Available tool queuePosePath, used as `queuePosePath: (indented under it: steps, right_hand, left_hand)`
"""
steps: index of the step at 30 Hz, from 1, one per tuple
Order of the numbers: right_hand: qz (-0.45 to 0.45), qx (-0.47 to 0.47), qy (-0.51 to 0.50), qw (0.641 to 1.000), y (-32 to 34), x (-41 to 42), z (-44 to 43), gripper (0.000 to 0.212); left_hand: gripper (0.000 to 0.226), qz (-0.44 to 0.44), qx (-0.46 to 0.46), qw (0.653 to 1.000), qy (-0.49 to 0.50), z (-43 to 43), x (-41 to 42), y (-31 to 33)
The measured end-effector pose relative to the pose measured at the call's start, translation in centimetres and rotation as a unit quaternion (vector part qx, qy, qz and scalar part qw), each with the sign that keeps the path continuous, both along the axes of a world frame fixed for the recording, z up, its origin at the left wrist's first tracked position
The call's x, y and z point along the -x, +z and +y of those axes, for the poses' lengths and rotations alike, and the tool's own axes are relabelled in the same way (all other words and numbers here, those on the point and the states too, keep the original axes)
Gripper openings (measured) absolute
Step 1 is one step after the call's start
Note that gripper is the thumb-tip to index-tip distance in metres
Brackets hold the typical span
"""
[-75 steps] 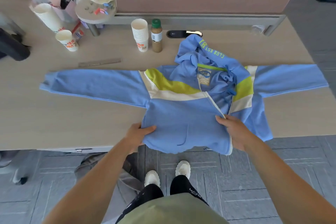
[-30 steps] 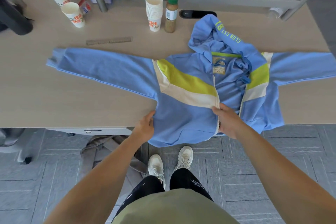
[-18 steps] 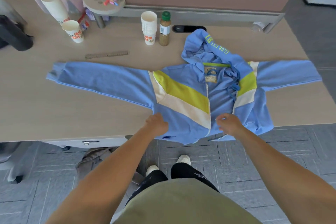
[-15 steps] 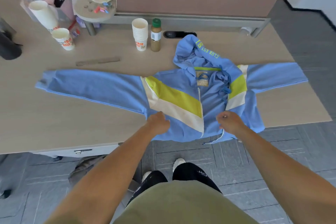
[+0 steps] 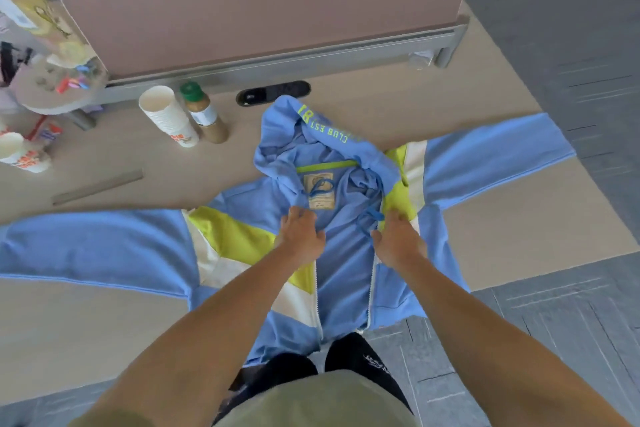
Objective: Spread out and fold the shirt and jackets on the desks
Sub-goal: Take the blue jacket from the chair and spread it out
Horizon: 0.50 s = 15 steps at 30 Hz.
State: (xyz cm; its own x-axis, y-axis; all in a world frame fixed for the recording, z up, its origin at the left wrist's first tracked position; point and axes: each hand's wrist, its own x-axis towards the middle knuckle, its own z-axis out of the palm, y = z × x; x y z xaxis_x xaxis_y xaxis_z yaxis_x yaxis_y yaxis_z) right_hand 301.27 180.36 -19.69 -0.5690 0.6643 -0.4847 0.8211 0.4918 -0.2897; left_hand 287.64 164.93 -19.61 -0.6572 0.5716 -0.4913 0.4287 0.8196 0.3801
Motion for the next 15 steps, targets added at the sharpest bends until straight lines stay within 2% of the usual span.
queuePosePath:
  steps: [4, 10, 13, 15]
  right_hand:
    - [-0.016, -0.028, 0.013, 0.999, -1.3, 2.0, 2.0, 0.05]
    - [-0.029, 0.017, -0.004, 0.999, -1.9, 3.5, 6.6, 0.026]
    - [0.021, 0.104, -0.001, 0.994, -1.5, 3.8, 8.3, 0.01]
    - [0.107, 0.241, -0.074, 0.962, 0.1, 4.5, 9.0, 0.017]
  left_hand:
    - [0.074, -0.015, 0.081, 0.992, 0.092, 2.1, 1.4, -1.0]
    - [0.08, 0.006, 0.096, 0.987, 0.127, 1.8, 4.3, -2.6]
    - [0.078, 0.014, 0.094, 0.987, 0.131, 1.8, 5.1, -2.7]
    - [0.077, 0.01, 0.101, 0.985, 0.14, 2.3, 5.1, -2.3]
